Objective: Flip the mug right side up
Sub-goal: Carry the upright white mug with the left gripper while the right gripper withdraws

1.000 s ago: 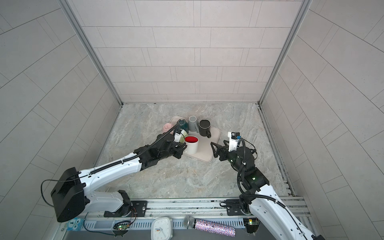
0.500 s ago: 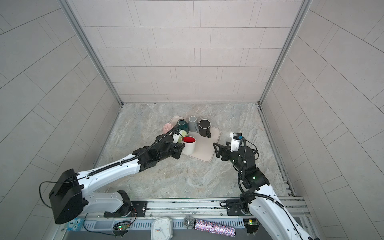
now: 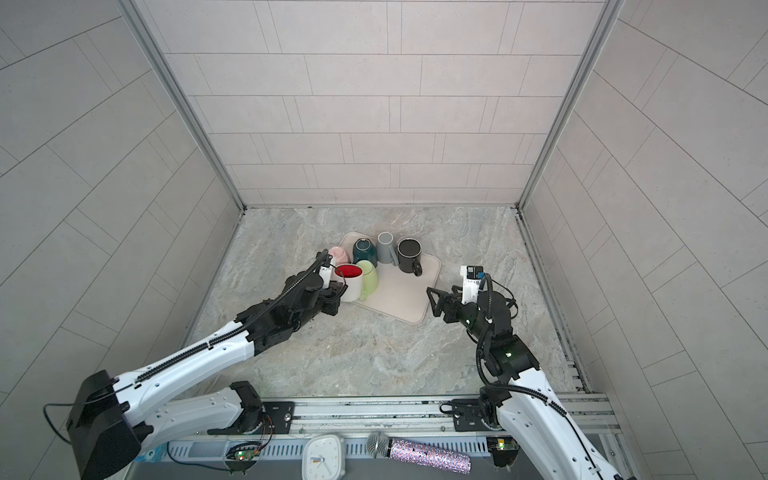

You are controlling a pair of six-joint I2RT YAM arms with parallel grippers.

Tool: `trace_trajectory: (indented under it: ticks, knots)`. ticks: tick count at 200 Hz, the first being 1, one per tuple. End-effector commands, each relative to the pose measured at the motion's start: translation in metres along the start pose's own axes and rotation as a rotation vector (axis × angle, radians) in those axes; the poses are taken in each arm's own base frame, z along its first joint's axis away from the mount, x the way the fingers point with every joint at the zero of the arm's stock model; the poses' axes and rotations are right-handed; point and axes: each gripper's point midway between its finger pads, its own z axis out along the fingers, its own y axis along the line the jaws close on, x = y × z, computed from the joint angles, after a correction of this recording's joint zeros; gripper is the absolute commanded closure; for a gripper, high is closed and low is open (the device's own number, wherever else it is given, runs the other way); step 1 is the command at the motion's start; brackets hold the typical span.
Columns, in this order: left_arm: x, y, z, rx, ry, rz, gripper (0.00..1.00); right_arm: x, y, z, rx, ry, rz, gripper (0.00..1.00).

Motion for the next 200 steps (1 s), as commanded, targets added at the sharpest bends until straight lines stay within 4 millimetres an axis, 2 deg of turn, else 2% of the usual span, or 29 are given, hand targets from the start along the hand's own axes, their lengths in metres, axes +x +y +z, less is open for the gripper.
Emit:
trace_trajectory:
  ticks: [1, 61, 126, 160, 200]
  knots:
    - [-0.02, 0.03, -0.01, -0.089, -0.093, -0.042, 1.0, -0.011, 0.006, -0.003, -0.014, -0.014, -0.002, 0.11]
    - [-0.036, 0.088, -0.024, -0.236, -0.172, -0.099, 1.0, -0.013, 0.008, -0.001, -0.009, 0.002, 0.015, 0.11]
    - [-0.051, 0.136, -0.023, -0.393, -0.265, -0.123, 1.0, -0.016, 0.002, -0.005, 0.052, 0.032, -0.001, 0.1]
    - [-0.053, 0.154, -0.012, -0.44, -0.309, -0.121, 1.0, -0.009, -0.009, -0.009, 0.108, 0.058, -0.037, 0.1]
    - [-0.051, 0.167, 0.01, -0.464, -0.34, -0.125, 1.0, 0.0, -0.017, -0.006, 0.13, 0.069, -0.019, 0.1]
